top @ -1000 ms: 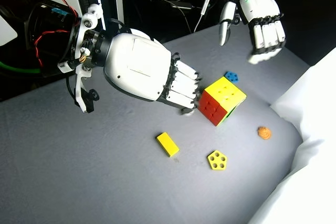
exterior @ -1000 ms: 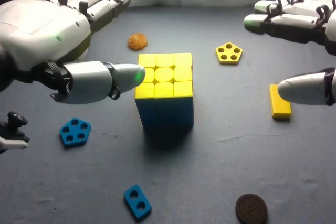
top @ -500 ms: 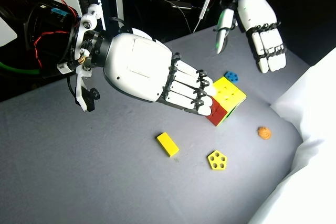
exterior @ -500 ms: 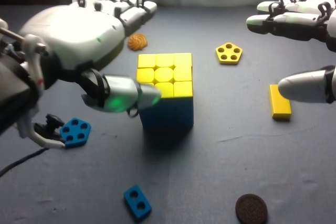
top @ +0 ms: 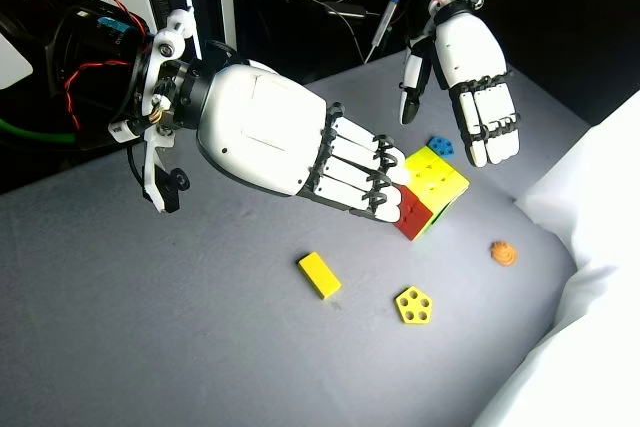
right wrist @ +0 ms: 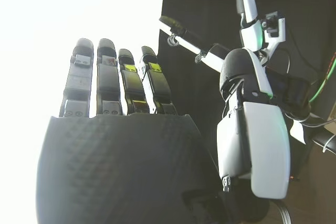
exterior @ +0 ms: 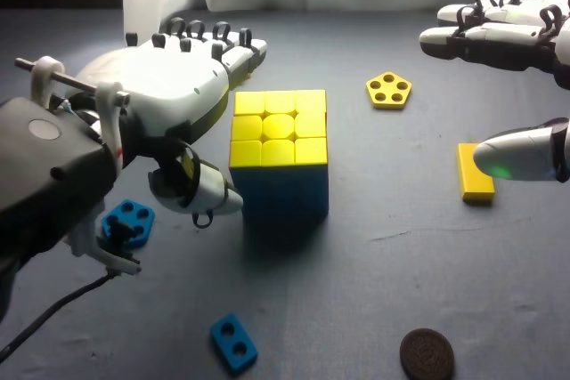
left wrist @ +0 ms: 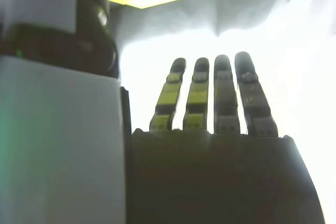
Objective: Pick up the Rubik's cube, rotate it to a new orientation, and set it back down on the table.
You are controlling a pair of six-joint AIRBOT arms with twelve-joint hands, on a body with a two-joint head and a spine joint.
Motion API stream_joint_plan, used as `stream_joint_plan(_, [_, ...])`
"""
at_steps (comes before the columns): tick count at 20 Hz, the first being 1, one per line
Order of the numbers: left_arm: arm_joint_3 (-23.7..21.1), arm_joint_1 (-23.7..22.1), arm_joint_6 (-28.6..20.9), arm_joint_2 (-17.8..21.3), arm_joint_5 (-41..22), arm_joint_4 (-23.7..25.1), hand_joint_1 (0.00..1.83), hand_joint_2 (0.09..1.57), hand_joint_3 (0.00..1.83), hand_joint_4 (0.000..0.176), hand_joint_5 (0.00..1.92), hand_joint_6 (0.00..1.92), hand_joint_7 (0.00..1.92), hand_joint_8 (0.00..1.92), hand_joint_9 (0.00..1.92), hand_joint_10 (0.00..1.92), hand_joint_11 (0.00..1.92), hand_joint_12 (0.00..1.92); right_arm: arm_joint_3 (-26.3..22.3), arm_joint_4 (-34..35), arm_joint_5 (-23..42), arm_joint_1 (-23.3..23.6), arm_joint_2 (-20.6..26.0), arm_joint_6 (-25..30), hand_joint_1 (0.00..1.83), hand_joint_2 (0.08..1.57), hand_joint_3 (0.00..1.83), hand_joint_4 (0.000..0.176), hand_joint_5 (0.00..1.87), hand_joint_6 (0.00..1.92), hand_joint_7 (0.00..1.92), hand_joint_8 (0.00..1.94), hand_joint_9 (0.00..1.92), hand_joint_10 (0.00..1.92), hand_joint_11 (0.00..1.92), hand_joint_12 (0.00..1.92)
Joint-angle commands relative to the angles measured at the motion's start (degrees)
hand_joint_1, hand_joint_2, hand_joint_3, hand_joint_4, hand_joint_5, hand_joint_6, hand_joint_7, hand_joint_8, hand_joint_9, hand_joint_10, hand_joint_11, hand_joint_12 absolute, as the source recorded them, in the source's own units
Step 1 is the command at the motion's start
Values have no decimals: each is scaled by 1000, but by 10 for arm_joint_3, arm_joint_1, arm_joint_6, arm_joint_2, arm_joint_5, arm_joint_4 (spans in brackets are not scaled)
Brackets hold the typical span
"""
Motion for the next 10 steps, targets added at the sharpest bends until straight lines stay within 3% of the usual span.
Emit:
stream_joint_plan(1, [5,-9,4,-7,-33,27,1089,970,3,0,0,0,0,0,0,0,0,87,0,22,63,6,3,1,283,1181,0,0,88,19,99,8,58,11,0,0])
stream_joint_plan(5, [33,-16,5,-48,-38,12,1066,939,0,4,0,0,0,0,0,0,42,44,0,42,64,6,3,-15,279,1187,0,0,77,11,75,0,41,2,0,0])
stream_joint_plan(7, [44,-21,12,-61,-38,3,1055,950,8,0,0,0,0,0,0,0,1,236,0,49,74,6,1,-49,265,1195,0,0,53,1,55,0,26,0,0,0])
stream_joint_plan(9, [51,-26,32,-68,-38,-16,1021,976,13,0,0,0,0,0,0,0,0,221,0,69,90,5,0,-75,273,1220,9,0,15,0,18,0,0,0,0,0])
stream_joint_plan(10, [54,-27,41,-71,-38,-25,1001,992,15,0,0,0,0,0,0,0,0,122,0,70,95,4,0,-78,246,1224,10,0,16,1,22,2,2,1,0,0])
